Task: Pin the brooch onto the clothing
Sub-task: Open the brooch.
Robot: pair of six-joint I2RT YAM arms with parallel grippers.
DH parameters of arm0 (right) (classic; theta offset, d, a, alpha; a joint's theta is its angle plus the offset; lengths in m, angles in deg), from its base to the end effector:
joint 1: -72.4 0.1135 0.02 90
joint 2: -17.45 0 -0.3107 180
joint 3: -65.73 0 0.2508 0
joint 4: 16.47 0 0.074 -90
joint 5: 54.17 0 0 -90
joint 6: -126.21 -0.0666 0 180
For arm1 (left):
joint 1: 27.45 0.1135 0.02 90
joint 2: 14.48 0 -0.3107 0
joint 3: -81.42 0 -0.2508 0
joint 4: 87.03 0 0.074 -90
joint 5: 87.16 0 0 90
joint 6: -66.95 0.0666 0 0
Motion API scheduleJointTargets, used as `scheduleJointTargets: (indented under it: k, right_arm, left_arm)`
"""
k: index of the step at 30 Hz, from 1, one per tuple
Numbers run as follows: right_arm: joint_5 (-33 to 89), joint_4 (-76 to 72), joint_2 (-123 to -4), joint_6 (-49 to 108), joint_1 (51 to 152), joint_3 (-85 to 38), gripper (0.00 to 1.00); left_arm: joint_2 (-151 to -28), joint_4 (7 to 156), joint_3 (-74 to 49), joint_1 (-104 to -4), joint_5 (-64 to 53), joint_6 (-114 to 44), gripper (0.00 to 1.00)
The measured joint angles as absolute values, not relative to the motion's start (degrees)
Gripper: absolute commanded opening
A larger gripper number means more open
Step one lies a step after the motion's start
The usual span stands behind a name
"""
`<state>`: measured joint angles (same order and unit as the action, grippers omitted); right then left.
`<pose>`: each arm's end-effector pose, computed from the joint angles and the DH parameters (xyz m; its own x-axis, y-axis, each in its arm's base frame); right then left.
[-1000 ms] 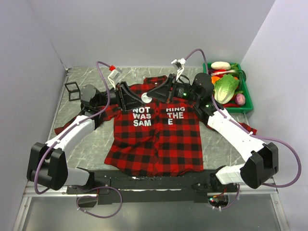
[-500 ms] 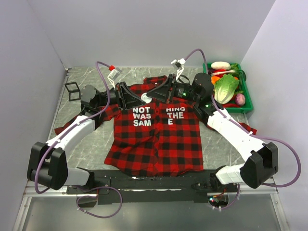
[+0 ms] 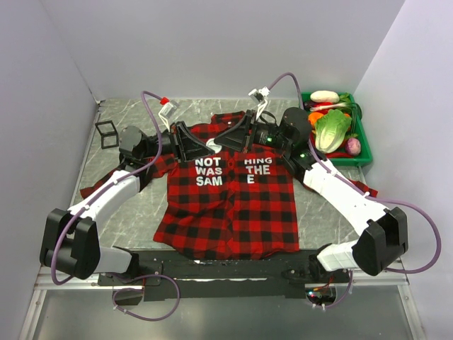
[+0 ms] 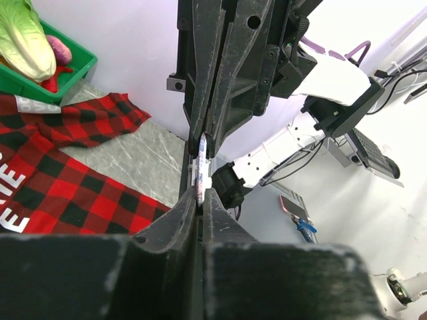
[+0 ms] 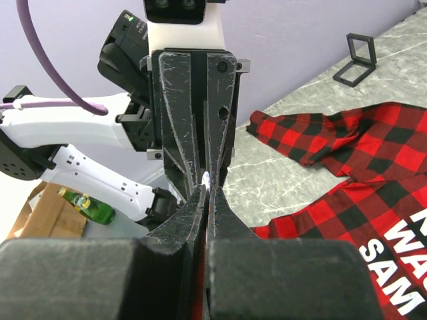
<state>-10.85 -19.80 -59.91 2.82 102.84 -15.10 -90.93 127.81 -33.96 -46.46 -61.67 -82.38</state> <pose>0.2524 0.2045 0.4460 -0.4488 0.1742 -0.8765 -0.8664 0.1553 0.4745 0.2519 -0.1504 0.4043 -0.6077 -0.1821 -0.7730 0.7901 -0.0400 -0.6117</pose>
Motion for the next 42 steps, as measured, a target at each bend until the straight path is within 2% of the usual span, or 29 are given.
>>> scheduleJointTargets:
  k: [1, 5, 6, 7, 8, 10, 11, 12, 16, 22, 26, 42]
  right_arm:
    - [-10.8, -19.8, -59.9, 2.9, 102.9, -15.1, 0.0]
    - [-10.7, -19.8, -59.9, 3.3, 102.9, -15.1, 0.0]
    - [-10.7, -19.7, -59.9, 3.4, 102.9, -15.1, 0.05]
    - [-10.7, -19.7, -59.9, 3.5, 102.9, -15.1, 0.16]
    - [-10.7, -19.6, -59.9, 3.6, 102.9, -15.1, 0.39]
    - [-10.7, -19.3, -59.9, 3.4, 102.9, -15.1, 0.52]
    - [-10.7, -19.1, -59.9, 3.8, 102.9, -15.1, 0.62]
    - [-10.8, -18.8, -59.9, 3.9, 102.9, -14.9, 0.63]
    - [-10.7, -17.4, -59.9, 4.4, 102.9, -14.0, 0.62]
    - [-10.2, -15.0, -59.7, 5.0, 102.9, -13.2, 0.54]
    - [-10.0, -15.1, -59.3, 5.0, 102.9, -12.1, 0.45]
    - [-9.2, -15.5, -59.3, 5.0, 102.9, -11.9, 0.36]
  left_arm:
    - [-90.9, 127.8, -34.0, -46.5, -61.6, -82.4, 0.02]
    - [-90.9, 127.8, -34.0, -46.5, -61.4, -82.4, 0.01]
    - [-90.9, 127.8, -34.1, -46.5, -61.4, -82.4, 0.01]
    - [-90.9, 127.8, -34.2, -46.5, -61.3, -82.4, 0.01]
    - [-90.9, 127.8, -34.3, -46.5, -61.3, -82.4, 0.01]
    - [-90.9, 127.4, -34.3, -46.5, -61.2, -81.8, 0.01]
    - [-90.9, 126.6, -34.3, -46.5, -61.0, -81.0, 0.01]
    - [-90.7, 125.3, -34.2, -46.6, -60.6, -79.9, 0.01]
    - [-90.3, 119.4, -34.0, -46.7, -59.3, -75.5, 0.01]
    - [-90.2, 115.2, -33.5, -46.7, -58.1, -73.0, 0.01]
    - [-90.2, 115.0, -33.5, -46.7, -58.1, -73.0, 0.01]
    - [-90.1, 113.5, -33.5, -46.9, -57.7, -71.6, 0.01]
